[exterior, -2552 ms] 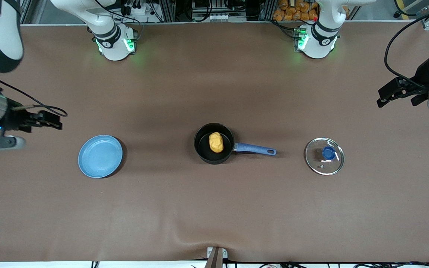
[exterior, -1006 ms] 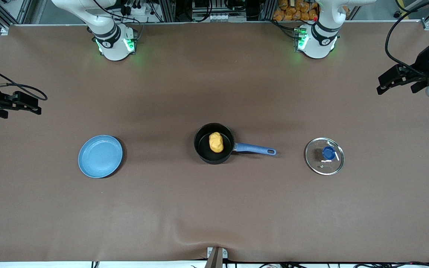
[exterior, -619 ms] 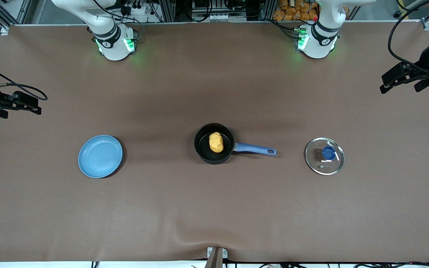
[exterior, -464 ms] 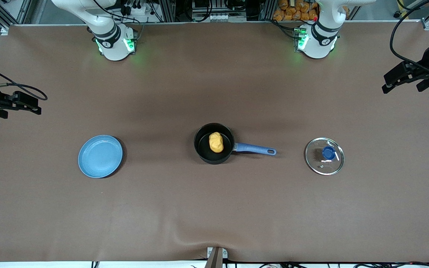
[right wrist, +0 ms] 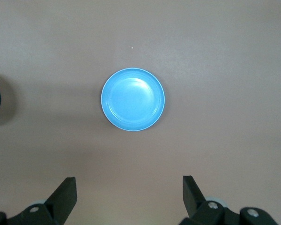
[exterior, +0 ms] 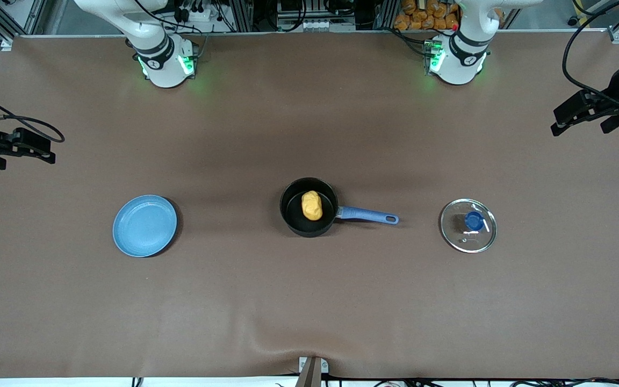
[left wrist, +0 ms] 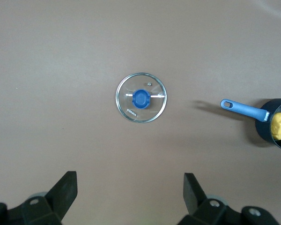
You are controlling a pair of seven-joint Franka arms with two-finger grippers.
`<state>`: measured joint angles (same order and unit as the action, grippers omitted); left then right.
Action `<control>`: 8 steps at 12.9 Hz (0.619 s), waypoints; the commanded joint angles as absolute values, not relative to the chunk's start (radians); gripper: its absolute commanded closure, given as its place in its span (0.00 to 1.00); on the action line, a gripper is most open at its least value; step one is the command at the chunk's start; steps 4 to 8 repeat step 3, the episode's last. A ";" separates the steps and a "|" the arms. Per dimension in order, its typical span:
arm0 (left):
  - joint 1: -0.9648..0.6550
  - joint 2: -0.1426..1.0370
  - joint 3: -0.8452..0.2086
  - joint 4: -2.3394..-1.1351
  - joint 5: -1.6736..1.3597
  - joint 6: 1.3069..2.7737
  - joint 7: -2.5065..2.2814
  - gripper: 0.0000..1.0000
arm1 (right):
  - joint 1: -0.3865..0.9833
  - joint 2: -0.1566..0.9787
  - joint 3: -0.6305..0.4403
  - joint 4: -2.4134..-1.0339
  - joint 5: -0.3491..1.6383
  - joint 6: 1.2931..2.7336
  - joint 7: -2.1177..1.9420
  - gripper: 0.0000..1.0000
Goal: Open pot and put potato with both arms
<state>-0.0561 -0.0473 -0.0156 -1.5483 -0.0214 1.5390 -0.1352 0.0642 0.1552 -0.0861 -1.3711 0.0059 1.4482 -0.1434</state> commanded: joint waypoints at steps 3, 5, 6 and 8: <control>-0.029 -0.041 -0.015 -1.529 -0.031 1.529 -0.129 0.00 | 0.060 0.146 -0.080 -1.364 -0.008 1.433 -0.153 0.00; -0.029 -0.041 -0.015 -1.529 -0.031 1.529 -0.129 0.00 | 0.060 0.146 -0.080 -1.364 -0.008 1.433 -0.153 0.00; -0.029 -0.041 -0.015 -1.529 -0.031 1.529 -0.129 0.00 | 0.060 0.146 -0.080 -1.364 -0.008 1.433 -0.153 0.00; -0.029 -0.041 -0.015 -1.529 -0.031 1.529 -0.129 0.00 | 0.060 0.146 -0.080 -1.364 -0.008 1.433 -0.153 0.00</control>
